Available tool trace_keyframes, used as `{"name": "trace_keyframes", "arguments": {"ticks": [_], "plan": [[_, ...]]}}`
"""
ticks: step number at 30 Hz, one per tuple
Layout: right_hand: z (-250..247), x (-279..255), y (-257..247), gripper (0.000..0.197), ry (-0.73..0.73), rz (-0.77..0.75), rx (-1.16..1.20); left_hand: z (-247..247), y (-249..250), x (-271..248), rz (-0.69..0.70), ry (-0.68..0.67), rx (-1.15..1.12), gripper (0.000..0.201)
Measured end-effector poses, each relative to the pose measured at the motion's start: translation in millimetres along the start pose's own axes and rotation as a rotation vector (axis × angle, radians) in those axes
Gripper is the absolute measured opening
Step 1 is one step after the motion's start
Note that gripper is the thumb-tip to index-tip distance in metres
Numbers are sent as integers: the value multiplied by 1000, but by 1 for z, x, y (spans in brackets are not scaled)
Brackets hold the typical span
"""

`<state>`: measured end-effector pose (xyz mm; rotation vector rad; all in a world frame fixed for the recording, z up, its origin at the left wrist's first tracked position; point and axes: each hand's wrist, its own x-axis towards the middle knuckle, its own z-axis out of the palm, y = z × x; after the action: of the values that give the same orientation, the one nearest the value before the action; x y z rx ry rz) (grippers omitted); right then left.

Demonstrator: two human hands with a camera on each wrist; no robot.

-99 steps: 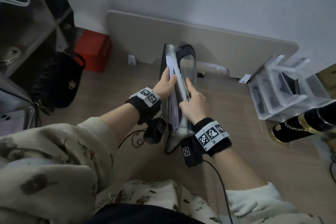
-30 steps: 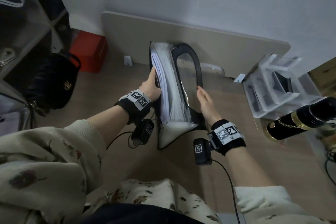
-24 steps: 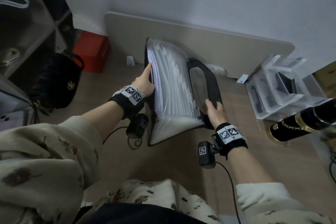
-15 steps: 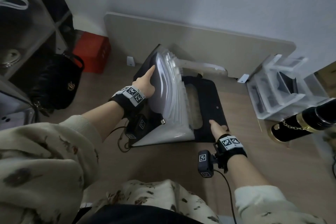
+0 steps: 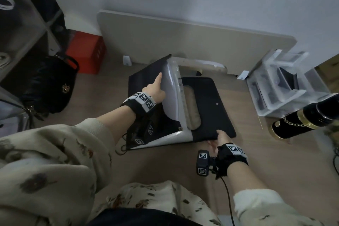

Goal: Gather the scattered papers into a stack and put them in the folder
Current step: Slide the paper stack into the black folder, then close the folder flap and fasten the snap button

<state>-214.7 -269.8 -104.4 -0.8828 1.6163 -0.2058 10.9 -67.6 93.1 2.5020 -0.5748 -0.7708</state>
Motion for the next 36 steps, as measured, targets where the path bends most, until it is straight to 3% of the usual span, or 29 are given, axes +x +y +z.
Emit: {"name": "trace_keyframes", "arguments": {"ticks": [3, 6, 9, 11, 14, 17, 24, 30, 33, 36], "plan": [[-2, -14, -11, 76, 12, -25, 95, 16, 4, 10, -11, -29, 69, 72], [-9, -85, -35, 57, 10, -67, 256, 28, 10, 19, 15, -37, 166, 37], [-21, -107, -44, 37, 69, -88, 395, 37, 11, 27, 37, -76, 242, 21], [-27, -112, -51, 45, 115, -130, 416, 44, 9, 32, 60, -105, 280, 12], [-31, -123, -61, 55, 136, -179, 398, 60, 8, 37, 89, -138, 311, 19], [-30, -126, -67, 33, -3, -228, 414, 75, 3, 35, 75, -187, 304, 28], [-10, -145, -72, 29, -322, -206, 182, 78, -32, 26, 75, -303, 395, 48], [25, -163, -59, 26, -480, -400, -220, 74, -56, 24, 122, -382, 440, 50], [39, -167, -50, 35, -630, -474, -454, 69, -74, 23, 84, -409, 399, 52], [56, -165, -42, 42, -725, -575, -642, 61, -97, 24, 15, -350, 346, 53]]}}
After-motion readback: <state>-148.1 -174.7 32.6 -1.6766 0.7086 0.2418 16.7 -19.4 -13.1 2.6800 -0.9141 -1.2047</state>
